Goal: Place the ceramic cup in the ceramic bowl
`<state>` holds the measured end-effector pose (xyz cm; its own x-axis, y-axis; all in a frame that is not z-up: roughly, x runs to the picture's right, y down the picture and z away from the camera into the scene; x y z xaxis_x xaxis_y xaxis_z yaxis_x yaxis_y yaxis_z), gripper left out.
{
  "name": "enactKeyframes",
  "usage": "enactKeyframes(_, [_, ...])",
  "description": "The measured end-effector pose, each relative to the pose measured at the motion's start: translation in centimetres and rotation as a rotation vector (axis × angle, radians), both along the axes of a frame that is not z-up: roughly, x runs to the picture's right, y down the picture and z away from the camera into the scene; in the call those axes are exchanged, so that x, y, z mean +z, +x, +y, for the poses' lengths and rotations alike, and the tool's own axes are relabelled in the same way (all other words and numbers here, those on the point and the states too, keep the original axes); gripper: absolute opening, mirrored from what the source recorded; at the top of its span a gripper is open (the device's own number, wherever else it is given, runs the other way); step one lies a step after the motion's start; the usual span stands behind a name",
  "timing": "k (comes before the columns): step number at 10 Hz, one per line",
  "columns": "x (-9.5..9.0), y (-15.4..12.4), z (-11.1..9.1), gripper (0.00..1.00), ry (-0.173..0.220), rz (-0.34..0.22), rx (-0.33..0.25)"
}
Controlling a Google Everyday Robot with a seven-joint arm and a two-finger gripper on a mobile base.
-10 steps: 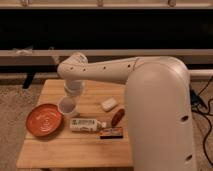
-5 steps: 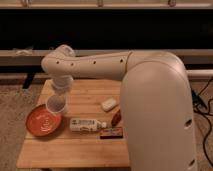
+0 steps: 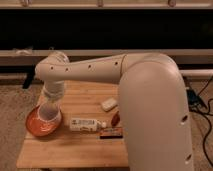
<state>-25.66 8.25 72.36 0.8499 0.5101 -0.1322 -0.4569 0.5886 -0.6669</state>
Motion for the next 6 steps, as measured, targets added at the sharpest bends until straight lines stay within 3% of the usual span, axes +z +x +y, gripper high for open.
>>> enactKeyframes(6, [2.4, -4.2, -0.2, 0.78, -0.024, -0.069, -0.019])
